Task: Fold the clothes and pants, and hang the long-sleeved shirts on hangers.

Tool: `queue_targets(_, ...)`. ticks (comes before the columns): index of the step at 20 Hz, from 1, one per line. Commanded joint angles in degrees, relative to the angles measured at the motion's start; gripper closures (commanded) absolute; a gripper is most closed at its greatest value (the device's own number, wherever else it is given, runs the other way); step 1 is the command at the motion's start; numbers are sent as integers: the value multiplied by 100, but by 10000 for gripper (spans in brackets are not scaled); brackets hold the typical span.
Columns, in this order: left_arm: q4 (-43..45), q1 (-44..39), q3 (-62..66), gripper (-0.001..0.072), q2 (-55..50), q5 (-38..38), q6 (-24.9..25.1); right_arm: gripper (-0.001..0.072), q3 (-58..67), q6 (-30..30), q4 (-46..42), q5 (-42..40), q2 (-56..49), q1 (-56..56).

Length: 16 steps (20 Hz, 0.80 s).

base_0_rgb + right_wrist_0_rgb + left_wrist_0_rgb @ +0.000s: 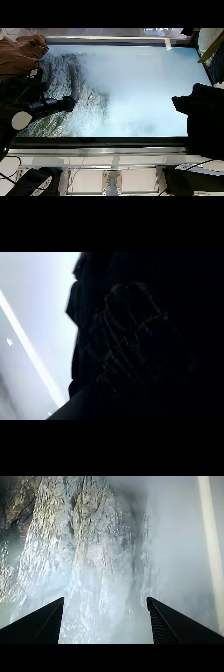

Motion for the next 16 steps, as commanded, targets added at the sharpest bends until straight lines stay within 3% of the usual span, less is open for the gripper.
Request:
queue_targets(1, 4, 4, -2, 140, 4, 2, 2, 696, -1202, 11, -205, -170, 520, -1143)
queue_targets(6, 2, 4, -2, 140, 4, 0, 2, 689, -2048, 79, -1311, -409, 597, -1370)
queue_targets(9, 4, 4, -2, 140, 4, 2, 2, 336, -1698, 654, -1572, -271, 610, -1370)
queue_targets(10, 4, 4, -2, 140, 4, 2, 2, 328, -1381, 922, -1451, -216, 610, -1368)
queue_targets(14, 2, 4, -2, 140, 4, 2, 2, 330, 334, 1104, 522, -461, 669, -1178)
queue_targets(16, -24, 0, -2, 140, 4, 0, 0, 331, 669, 424, 1709, -719, 859, -680)
